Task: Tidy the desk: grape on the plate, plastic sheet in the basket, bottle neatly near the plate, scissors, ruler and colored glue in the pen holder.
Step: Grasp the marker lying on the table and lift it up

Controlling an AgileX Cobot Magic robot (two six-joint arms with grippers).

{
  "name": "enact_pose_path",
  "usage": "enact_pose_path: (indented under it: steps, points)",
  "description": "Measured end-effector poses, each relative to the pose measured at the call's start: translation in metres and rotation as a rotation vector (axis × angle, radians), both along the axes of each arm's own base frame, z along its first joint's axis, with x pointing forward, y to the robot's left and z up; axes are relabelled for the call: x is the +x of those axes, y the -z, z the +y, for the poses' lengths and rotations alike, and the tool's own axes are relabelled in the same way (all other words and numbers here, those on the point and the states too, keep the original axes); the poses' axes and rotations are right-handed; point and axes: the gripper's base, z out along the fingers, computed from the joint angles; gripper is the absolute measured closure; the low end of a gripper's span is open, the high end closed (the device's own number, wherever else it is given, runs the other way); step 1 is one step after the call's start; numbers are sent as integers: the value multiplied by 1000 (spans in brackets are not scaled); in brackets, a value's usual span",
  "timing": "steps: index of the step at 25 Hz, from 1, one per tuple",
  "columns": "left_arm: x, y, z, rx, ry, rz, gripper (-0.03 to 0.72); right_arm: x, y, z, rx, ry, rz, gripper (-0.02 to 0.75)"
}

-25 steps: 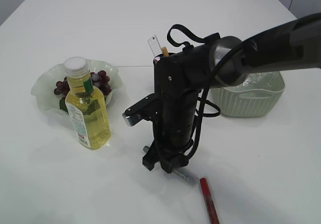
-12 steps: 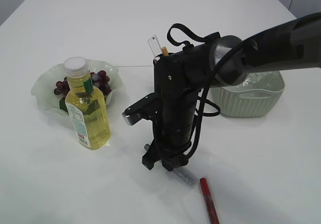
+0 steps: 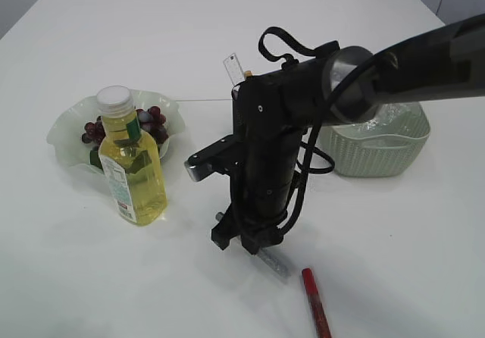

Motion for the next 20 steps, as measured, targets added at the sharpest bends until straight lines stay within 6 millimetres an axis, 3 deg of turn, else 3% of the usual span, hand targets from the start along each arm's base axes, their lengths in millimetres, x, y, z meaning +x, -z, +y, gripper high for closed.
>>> enact_pose_path:
  steps: [6, 10, 20]
  points:
    - [0, 0, 0, 0, 0, 0, 447, 1, -7, -2, 26, 0, 2, 701]
    - [0, 0, 0, 0, 0, 0, 447, 3, -29, -7, 190, 12, 56, 701]
    - [0, 0, 0, 0, 0, 0, 447, 43, -112, -82, 722, 135, -62, 701]
